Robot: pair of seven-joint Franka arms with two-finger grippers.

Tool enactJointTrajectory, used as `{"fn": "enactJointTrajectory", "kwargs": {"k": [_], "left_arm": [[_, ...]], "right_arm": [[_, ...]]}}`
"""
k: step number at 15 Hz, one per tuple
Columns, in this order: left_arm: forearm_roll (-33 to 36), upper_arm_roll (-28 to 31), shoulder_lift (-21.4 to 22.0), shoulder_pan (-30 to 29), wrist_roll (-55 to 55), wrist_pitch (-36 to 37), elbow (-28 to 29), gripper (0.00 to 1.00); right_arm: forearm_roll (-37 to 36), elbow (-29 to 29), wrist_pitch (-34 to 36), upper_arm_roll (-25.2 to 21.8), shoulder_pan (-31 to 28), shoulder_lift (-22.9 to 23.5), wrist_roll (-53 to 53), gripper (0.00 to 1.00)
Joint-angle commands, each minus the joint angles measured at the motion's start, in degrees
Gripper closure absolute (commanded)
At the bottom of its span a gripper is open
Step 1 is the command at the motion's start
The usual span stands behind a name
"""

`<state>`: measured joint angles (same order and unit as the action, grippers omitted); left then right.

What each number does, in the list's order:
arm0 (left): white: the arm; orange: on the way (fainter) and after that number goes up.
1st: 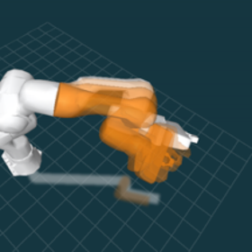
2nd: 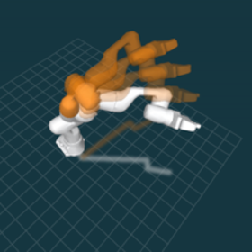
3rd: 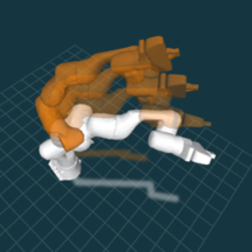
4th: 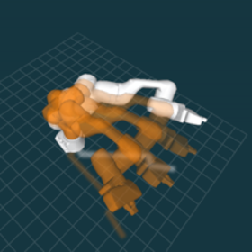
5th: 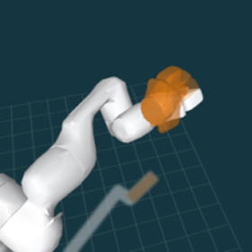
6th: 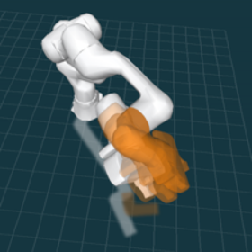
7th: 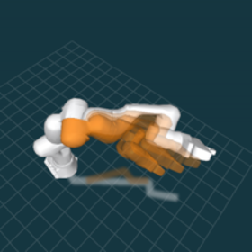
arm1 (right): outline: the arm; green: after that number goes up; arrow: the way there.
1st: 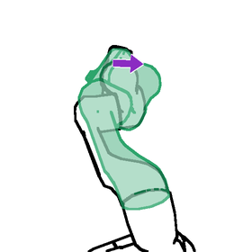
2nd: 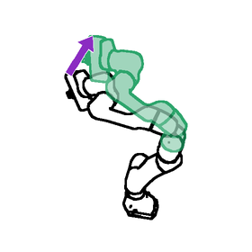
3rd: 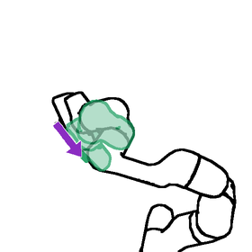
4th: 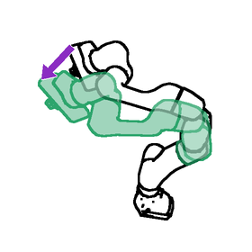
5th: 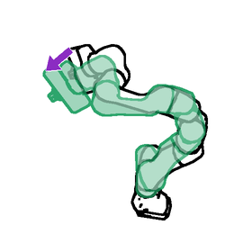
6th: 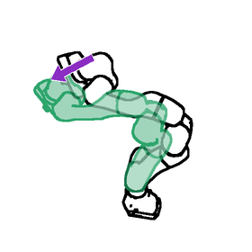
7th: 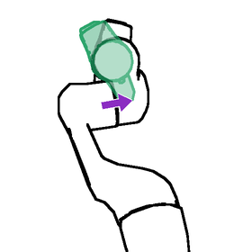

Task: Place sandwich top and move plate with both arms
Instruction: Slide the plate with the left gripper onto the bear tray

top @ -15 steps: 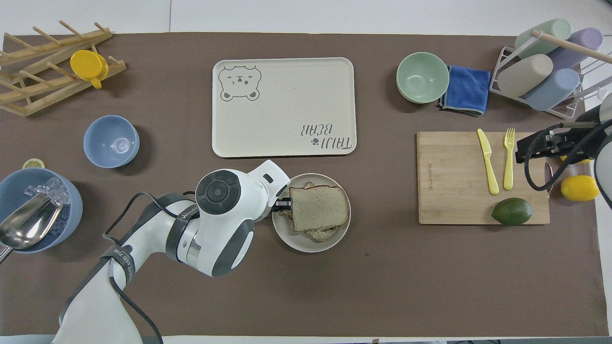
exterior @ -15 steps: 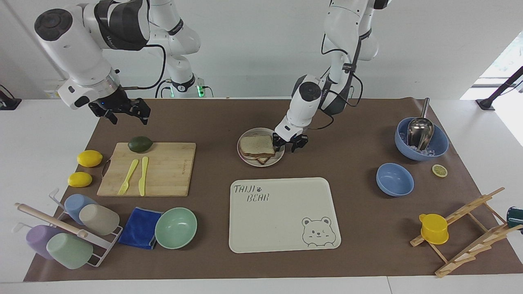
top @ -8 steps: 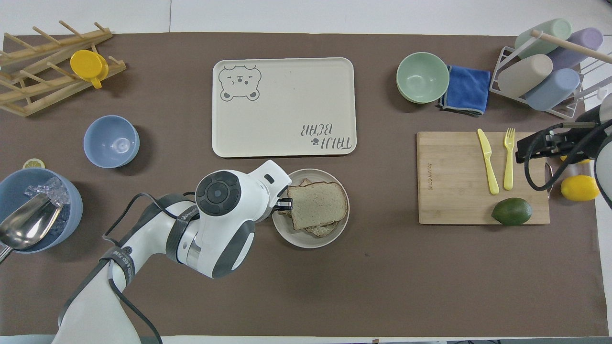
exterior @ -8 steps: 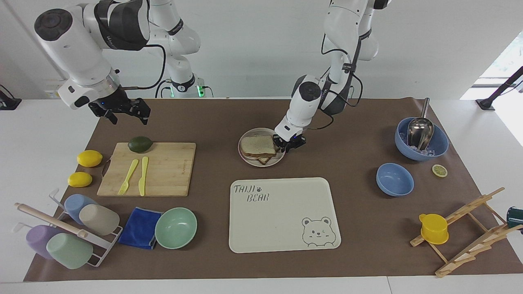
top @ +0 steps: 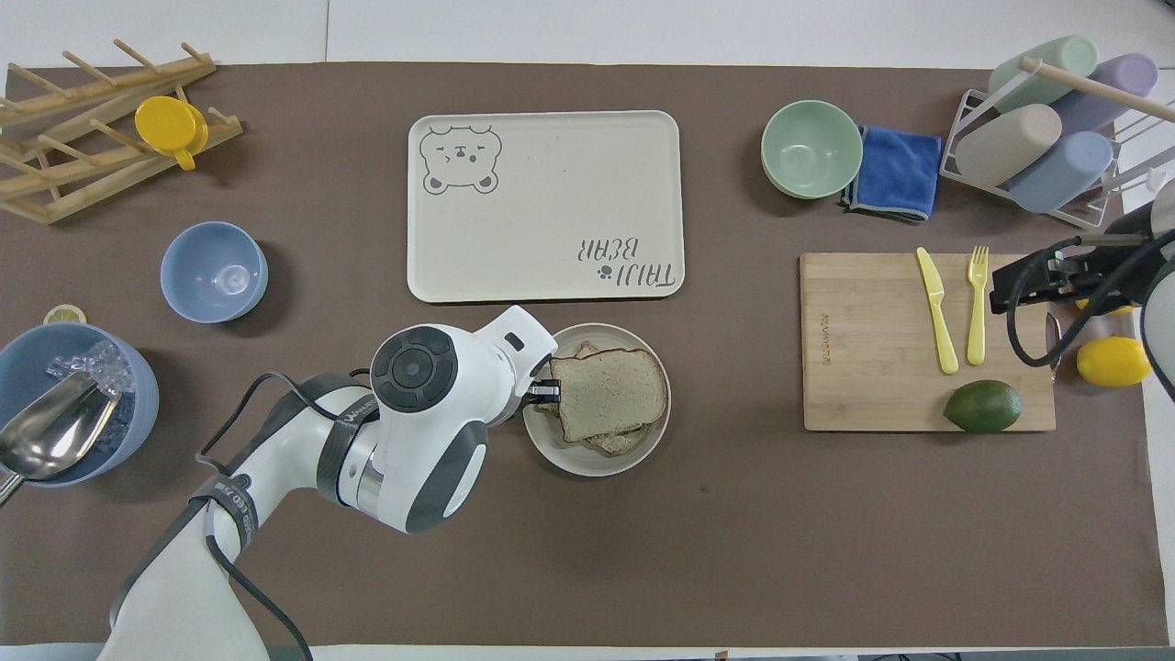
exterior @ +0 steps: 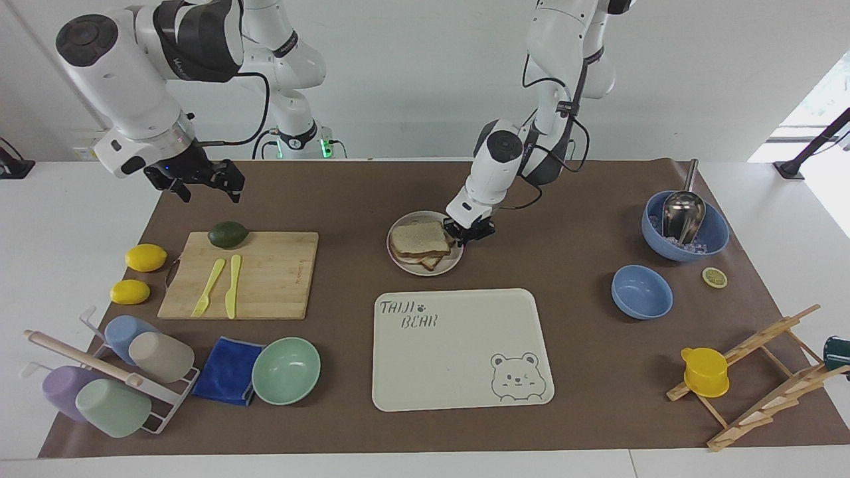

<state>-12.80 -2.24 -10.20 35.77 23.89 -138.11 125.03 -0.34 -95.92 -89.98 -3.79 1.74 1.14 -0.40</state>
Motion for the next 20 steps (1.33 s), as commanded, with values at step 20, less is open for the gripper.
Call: {"fn": "enactJointTrajectory", "kwargs": {"k": [20], "left_arm": [[-11.9,0.9,-12.1,-15.0,-6.7,16.9,-31.3,1.0]], "right_arm": [[1.3,-0.4,0.1,0.2,-0.6,-0.8,0.6,0.0]]}}
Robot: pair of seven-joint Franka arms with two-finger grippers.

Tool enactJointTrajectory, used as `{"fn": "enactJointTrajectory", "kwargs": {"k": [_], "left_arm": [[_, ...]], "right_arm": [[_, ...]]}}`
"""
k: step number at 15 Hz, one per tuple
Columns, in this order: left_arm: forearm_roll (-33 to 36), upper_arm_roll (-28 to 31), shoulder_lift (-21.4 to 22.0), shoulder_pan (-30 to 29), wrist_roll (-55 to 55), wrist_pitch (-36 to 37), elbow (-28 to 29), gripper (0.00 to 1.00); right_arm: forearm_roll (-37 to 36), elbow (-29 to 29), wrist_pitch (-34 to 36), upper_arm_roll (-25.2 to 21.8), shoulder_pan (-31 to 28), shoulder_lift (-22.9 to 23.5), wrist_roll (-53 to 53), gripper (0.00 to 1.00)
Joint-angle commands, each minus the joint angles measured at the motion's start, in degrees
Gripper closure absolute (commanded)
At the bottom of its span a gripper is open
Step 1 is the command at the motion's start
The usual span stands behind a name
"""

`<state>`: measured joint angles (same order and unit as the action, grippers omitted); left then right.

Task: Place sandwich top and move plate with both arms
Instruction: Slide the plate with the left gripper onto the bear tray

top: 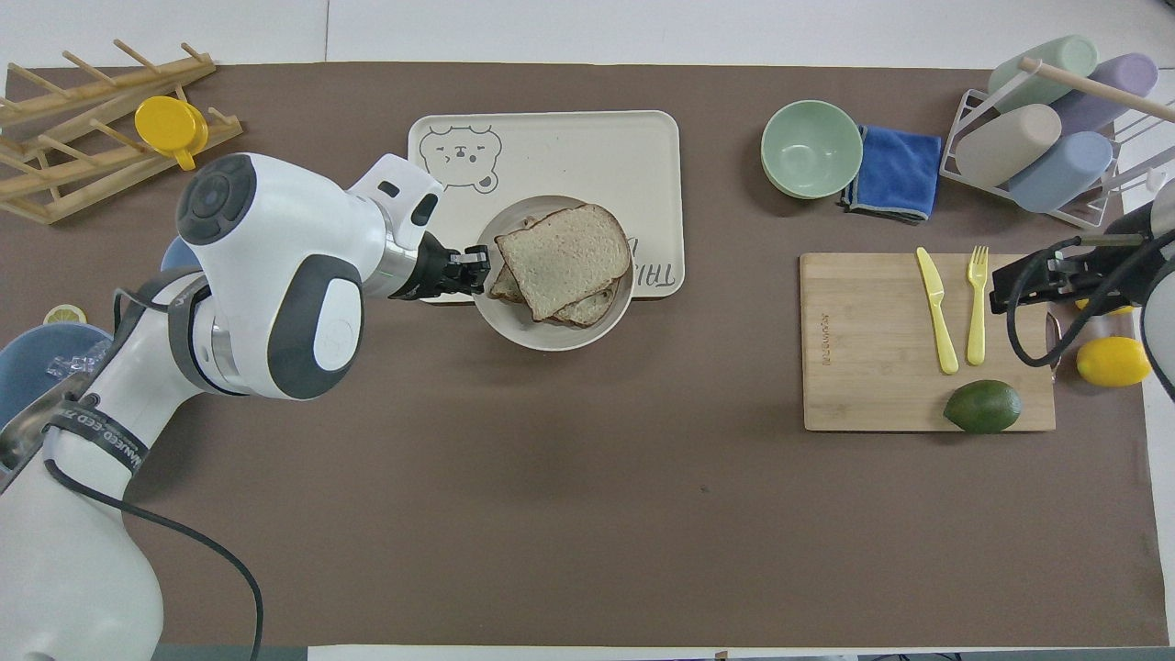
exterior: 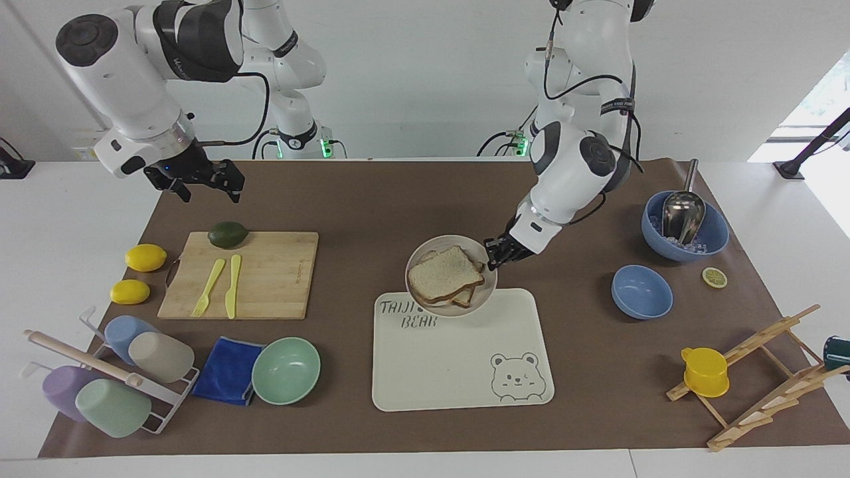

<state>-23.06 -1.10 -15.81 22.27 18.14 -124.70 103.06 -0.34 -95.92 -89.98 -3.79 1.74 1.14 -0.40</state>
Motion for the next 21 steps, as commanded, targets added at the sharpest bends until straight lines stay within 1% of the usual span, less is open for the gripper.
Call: {"fn": "enactJointTrajectory", "kwargs": {"k": [1,3,5,6,9,11,14,15,16,17,18,21], "left_arm": [[-1.7,-0.2,-8.6,-1.7,-0.9,3.4,-11.0,1.0],[-2.2,-0.1,-12.5,-2.5,-0.9,2.3,-13.2,1.0],[-2.7,-0.1,-15.5,-3.5,-0.9,1.6,-16.0,1.0],[-2.7,-0.1,-16.3,-3.5,-0.9,-0.1,-16.4,1.0],[-2.3,-0.1,-16.7,-3.0,-1.0,-6.3,-14.4,1.0],[-2.2,0.0,-16.7,-2.7,-1.1,-7.4,-13.5,1.0],[-1.8,0.0,-16.4,-2.1,-1.2,-12.2,-9.9,1.0],[-1.7,0.0,-16.2,-2.0,-1.3,-12.1,-9.9,1.0],[-1.7,0.1,-16.2,-2.0,-1.5,-12.0,-9.9,0.71],[-1.8,0.1,-16.2,-2.0,-2.1,-12.0,-9.9,0.25],[-1.7,0.1,-16.1,-2.0,-2.2,-11.8,-9.9,0.0],[-1.2,0.3,-16.1,-2.7,-2.3,-11.5,-10.6,0.0]], "right_arm": [[1.3,-0.4,0.2,0.2,-0.6,-0.8,0.6,0.0],[1.4,-0.4,0.2,0.2,-0.6,-0.8,0.6,0.0],[1.3,-0.4,0.2,0.2,-0.6,-0.8,0.6,0.0],[1.3,-0.4,0.1,0.2,-0.6,-0.8,0.6,0.0],[1.3,-0.4,0.2,0.2,-0.6,-0.8,0.6,0.0],[1.3,-0.4,0.1,0.2,-0.6,-0.8,0.6,0.0],[1.3,-0.4,0.1,0.2,-0.6,-0.8,0.6,0.0],[1.3,-0.4,0.1,0.2,-0.6,-0.8,0.6,0.0],[1.3,-0.4,0.1,0.2,-0.6,-0.8,0.6,0.0],[1.3,-0.4,0.2,0.2,-0.6,-0.8,0.6,0.0],[1.3,-0.4,0.1,0.2,-0.6,-0.8,0.6,0.0],[1.3,-0.4,0.2,0.2,-0.6,-0.8,0.6,0.0]]}}
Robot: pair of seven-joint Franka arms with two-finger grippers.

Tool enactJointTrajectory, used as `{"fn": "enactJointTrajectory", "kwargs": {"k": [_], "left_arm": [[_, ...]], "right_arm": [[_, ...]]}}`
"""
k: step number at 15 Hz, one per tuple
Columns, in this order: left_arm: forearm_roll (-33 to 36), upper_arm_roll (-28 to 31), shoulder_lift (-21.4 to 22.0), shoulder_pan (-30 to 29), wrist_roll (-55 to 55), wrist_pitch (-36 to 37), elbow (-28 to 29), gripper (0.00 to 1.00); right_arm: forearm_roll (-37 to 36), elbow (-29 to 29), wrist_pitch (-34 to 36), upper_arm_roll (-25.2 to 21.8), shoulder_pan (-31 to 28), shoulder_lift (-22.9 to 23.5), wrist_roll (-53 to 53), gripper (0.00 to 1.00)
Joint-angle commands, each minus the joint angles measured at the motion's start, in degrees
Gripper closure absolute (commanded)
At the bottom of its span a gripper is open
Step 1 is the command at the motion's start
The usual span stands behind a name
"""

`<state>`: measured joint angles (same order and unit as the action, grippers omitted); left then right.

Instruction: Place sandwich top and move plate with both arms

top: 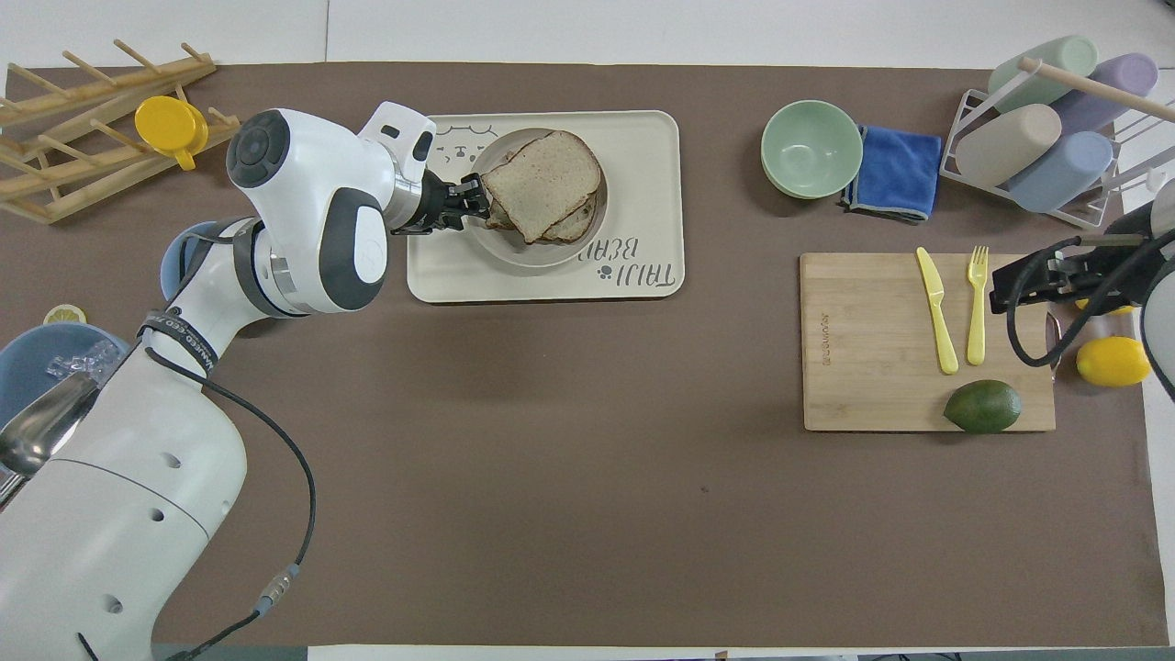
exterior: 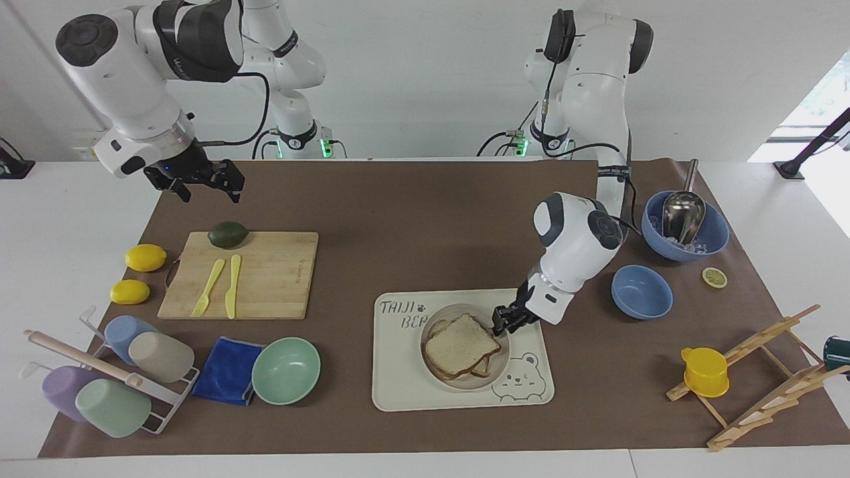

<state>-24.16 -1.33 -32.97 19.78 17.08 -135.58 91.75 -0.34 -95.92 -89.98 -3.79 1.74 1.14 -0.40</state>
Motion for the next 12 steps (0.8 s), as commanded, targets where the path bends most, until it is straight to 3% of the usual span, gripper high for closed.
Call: {"fn": "enactJointTrajectory", "kwargs": {"k": [1,4,6,9,12], "left_arm": [[1.8,0.7,1.2,-0.4,-1.2,-0.6,0.4,0.0],[5.2,3.1,4.4,-1.2,-1.1,1.3,0.5,0.0],[9.3,7.4,7.4,-1.1,-1.3,6.4,-0.3,0.0],[16.5,8.5,11.9,-1.3,-2.1,11.9,-0.3,0.0],[17.2,10.6,15.7,-1.3,-2.4,18.9,-0.3,0.0]], "right_arm": [[1.3,-0.4,0.1,0.2,-0.6,-0.8,0.6,0.0],[1.3,-0.4,0.1,0.2,-0.6,-0.8,0.6,0.0],[1.3,-0.4,0.1,0.2,-0.6,-0.8,0.6,0.0],[1.3,-0.4,0.2,0.2,-0.6,-0.8,0.6,0.0],[1.3,-0.4,0.2,0.2,-0.6,-0.8,0.6,0.0]]}}
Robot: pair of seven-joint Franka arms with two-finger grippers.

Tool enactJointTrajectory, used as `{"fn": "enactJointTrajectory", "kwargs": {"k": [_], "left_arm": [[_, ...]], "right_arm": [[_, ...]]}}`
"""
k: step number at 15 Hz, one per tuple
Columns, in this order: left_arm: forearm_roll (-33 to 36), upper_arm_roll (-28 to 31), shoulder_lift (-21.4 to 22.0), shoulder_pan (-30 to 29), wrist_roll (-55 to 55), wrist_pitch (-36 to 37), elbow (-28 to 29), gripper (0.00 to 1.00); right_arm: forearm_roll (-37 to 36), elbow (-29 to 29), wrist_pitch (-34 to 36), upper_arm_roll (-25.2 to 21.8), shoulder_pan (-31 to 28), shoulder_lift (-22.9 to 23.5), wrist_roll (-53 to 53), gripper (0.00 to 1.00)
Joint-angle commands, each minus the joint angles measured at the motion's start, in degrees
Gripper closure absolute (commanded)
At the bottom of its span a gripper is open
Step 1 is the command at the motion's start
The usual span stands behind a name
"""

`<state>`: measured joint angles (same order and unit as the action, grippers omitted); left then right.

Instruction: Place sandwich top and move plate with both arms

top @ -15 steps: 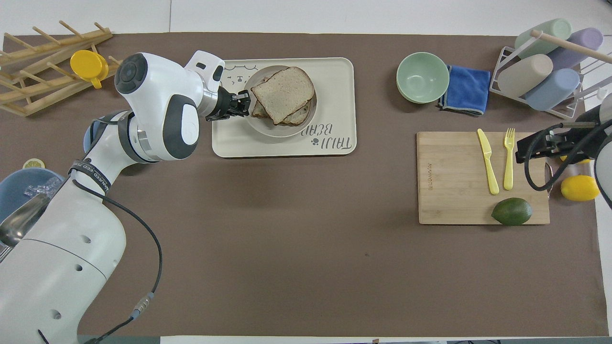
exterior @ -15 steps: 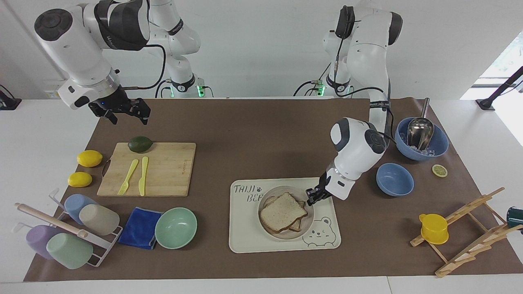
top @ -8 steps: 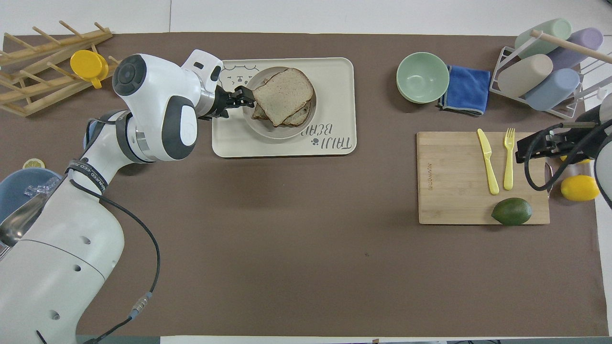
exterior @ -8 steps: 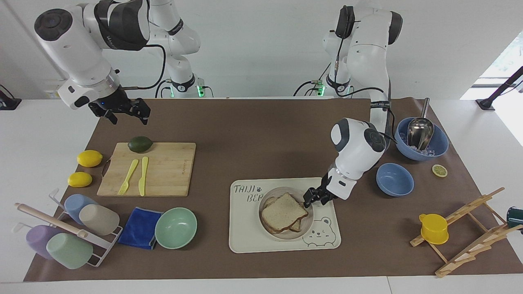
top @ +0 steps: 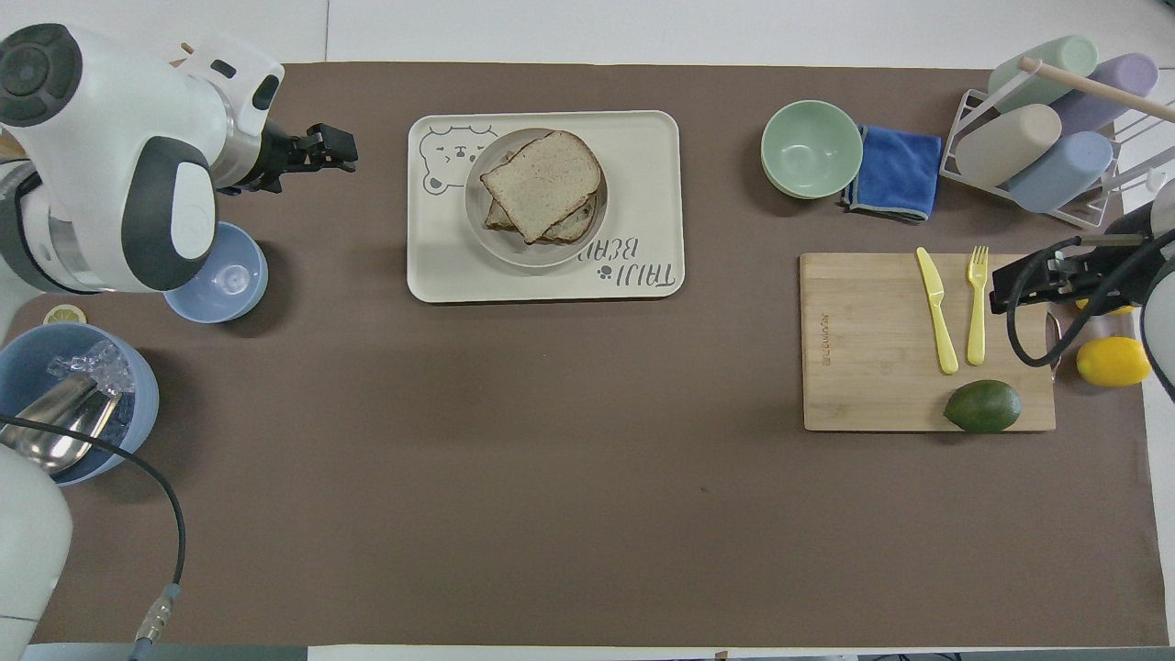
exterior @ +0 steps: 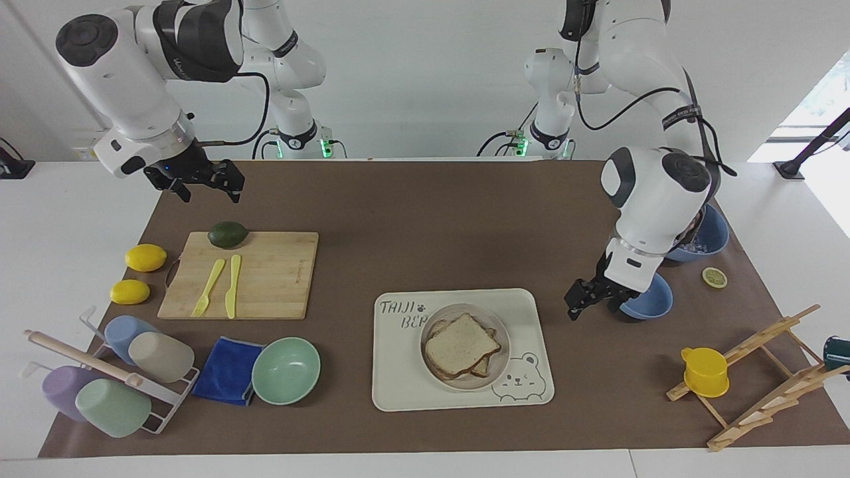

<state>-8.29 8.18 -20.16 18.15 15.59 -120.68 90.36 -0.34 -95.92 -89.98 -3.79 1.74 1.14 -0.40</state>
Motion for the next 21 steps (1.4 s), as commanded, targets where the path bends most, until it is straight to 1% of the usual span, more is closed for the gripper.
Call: {"fn": "enactJointTrajectory", "kwargs": {"k": [1,3,7,9,11,13,16,17,20,21], "left_arm": [[1.9,1.5,4.5,0.4,-0.9,6.7,1.2,0.0],[3.6,1.5,7.5,0.5,-0.9,11.7,1.3,0.0],[3.9,1.6,14.2,0.6,-1.0,20.4,1.8,0.0],[5.3,1.4,16.7,0.5,-1.6,23.5,1.8,0.0],[5.6,1.2,19.2,-0.2,-2.8,25.7,2.1,0.0],[5.6,-0.5,20.4,-3.0,-4.8,27.6,2.0,0.0],[5.6,-6.8,22.3,-9.7,-6.7,30.9,2.5,0.0],[5.6,-7.8,22.8,-11.0,-7.1,31.9,3.5,0.0],[5.6,-8.7,25.4,-11.5,-7.1,31.1,8.6,0.0],[5.6,-8.7,25.4,-10.9,-7.1,30.3,8.9,0.0]], "right_arm": [[1.3,-0.4,0.1,0.2,-0.6,-0.8,0.6,0.0],[1.3,-0.4,0.2,0.1,-0.6,-0.8,0.6,0.0],[1.3,-0.4,0.1,0.2,-0.6,-0.8,0.6,0.0],[1.3,-0.4,0.1,0.2,-0.6,-0.8,0.6,0.0],[1.3,-0.4,0.1,0.2,-0.6,-0.8,0.6,0.0],[1.3,-0.4,0.1,0.2,-0.6,-0.8,0.6,0.0],[1.3,-0.4,0.1,0.2,-0.6,-0.8,0.6,0.0],[1.3,-0.4,0.1,0.2,-0.6,-0.8,0.6,0.0],[1.3,-0.4,0.1,0.2,-0.6,-0.8,0.6,0.0],[1.3,-0.4,0.1,0.2,-0.6,-0.8,0.6,0.0]]}}
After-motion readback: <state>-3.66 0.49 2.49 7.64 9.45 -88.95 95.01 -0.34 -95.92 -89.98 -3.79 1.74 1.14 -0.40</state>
